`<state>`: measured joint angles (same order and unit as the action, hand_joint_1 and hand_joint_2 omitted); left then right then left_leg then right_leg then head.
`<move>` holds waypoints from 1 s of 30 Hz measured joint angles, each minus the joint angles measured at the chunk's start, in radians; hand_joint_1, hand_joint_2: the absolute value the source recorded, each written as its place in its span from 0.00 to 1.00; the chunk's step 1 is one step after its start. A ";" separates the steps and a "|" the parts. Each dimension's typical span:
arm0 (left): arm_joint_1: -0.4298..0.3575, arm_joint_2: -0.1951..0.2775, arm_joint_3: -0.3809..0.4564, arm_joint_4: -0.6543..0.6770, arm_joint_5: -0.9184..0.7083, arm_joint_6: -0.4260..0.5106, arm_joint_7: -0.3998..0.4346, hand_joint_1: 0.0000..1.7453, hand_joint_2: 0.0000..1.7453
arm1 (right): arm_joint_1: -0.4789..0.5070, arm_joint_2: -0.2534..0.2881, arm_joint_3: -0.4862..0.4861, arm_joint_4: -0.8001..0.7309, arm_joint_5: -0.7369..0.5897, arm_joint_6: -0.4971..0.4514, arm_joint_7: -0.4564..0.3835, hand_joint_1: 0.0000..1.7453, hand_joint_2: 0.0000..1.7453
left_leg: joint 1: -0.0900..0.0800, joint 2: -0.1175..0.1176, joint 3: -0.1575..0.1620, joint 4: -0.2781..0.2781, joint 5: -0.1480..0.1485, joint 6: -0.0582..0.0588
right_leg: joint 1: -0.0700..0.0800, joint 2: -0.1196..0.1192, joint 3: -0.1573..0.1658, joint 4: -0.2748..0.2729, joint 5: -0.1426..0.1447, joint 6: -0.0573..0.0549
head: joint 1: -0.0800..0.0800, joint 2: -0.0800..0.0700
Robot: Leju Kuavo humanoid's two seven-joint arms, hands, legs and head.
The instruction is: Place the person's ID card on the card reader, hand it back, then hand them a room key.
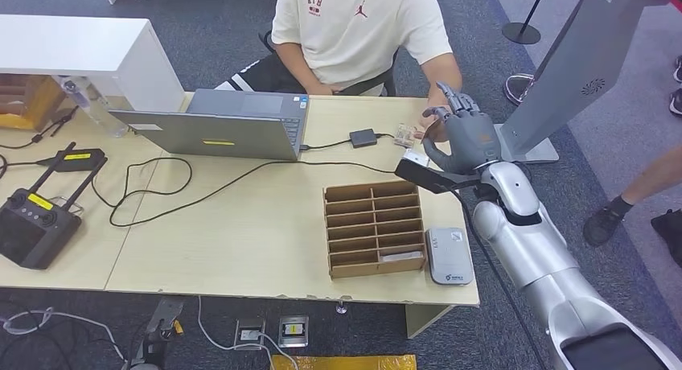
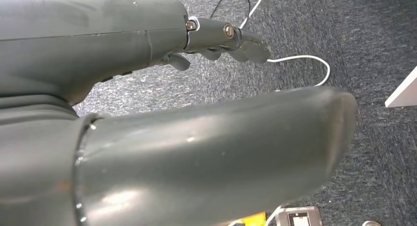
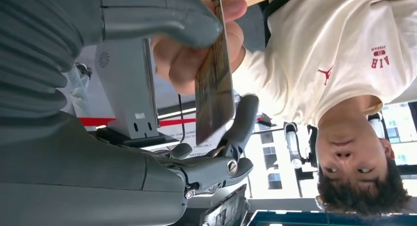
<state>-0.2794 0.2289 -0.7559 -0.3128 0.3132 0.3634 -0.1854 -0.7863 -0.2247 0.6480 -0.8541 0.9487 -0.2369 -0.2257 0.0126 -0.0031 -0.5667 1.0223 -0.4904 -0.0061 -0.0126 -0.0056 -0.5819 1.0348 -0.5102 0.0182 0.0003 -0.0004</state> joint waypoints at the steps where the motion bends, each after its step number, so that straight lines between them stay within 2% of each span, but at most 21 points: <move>1: 0.000 0.000 0.000 0.000 0.000 0.001 0.000 0.00 0.00 | -0.006 0.000 0.002 0.006 0.001 -0.008 -0.004 0.00 1.00 | 0.000 0.000 0.000 0.000 0.000 0.000 | 0.000 0.000 0.000 0.000 0.000 0.000 | 0.000 0.000; 4: 0.004 0.000 0.001 0.000 0.008 0.012 -0.020 0.00 0.00 | -0.037 -0.001 0.007 0.019 -0.007 -0.027 -0.023 0.00 1.00 | 0.000 0.000 0.000 0.000 0.000 0.000 | 0.000 0.001 0.000 0.000 0.000 0.000 | 0.000 0.000; 7: 0.023 -0.001 0.004 0.002 0.027 0.029 -0.077 0.00 0.00 | -0.086 -0.017 0.000 0.017 -0.033 -0.063 -0.047 0.00 1.00 | 0.000 0.001 0.000 0.001 0.000 0.000 | 0.000 0.001 -0.001 0.000 0.000 0.000 | 0.000 0.000; 13: 0.063 0.001 0.017 0.007 0.073 0.047 -0.123 0.00 0.00 | -0.224 -0.100 -0.114 -0.036 -0.181 -0.280 -0.138 0.00 1.00 | -0.001 0.000 0.000 0.001 0.000 0.000 | -0.001 0.000 -0.001 -0.001 0.000 0.000 | 0.000 0.000; 17: 0.085 0.001 0.030 0.013 0.103 0.063 -0.131 0.00 0.00 | -0.270 -0.178 -0.240 -0.070 -0.382 -0.393 -0.190 0.00 1.00 | -0.001 0.000 0.000 0.001 0.000 0.001 | -0.001 0.000 -0.001 -0.003 0.000 0.000 | 0.000 0.000; 21: 0.103 0.000 0.040 0.023 0.130 0.079 -0.134 0.00 0.00 | -0.257 -0.263 -0.406 -0.089 -0.530 -0.424 -0.248 0.00 1.00 | -0.001 0.000 0.000 0.001 -0.001 0.001 | -0.001 -0.001 0.000 -0.004 0.000 0.000 | 0.000 0.000; 27: 0.112 -0.002 0.059 0.035 0.158 0.082 -0.108 0.00 0.00 | -0.194 -0.353 -0.690 -0.060 -0.609 -0.424 -0.424 0.00 1.00 | -0.001 0.000 0.000 0.001 -0.002 0.002 | -0.001 -0.001 -0.001 -0.004 0.000 0.001 | 0.000 0.000; 30: 0.122 -0.003 0.069 0.041 0.181 0.091 -0.106 0.00 0.00 | -0.127 -0.390 -0.848 -0.008 -0.614 -0.424 -0.456 0.00 1.00 | 0.000 0.000 0.000 0.001 -0.003 0.002 | 0.000 0.000 0.000 -0.004 0.000 0.000 | 0.000 0.000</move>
<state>-0.1571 0.2256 -0.6868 -0.2722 0.4941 0.4543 -0.2911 -0.9129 -0.6150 -0.2000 -0.8620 0.3344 -0.6611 -0.6813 0.0124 -0.0030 -0.5663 1.0231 -0.4933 -0.0043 -0.0127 -0.0060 -0.5824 1.0305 -0.5102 0.0187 0.0001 -0.0004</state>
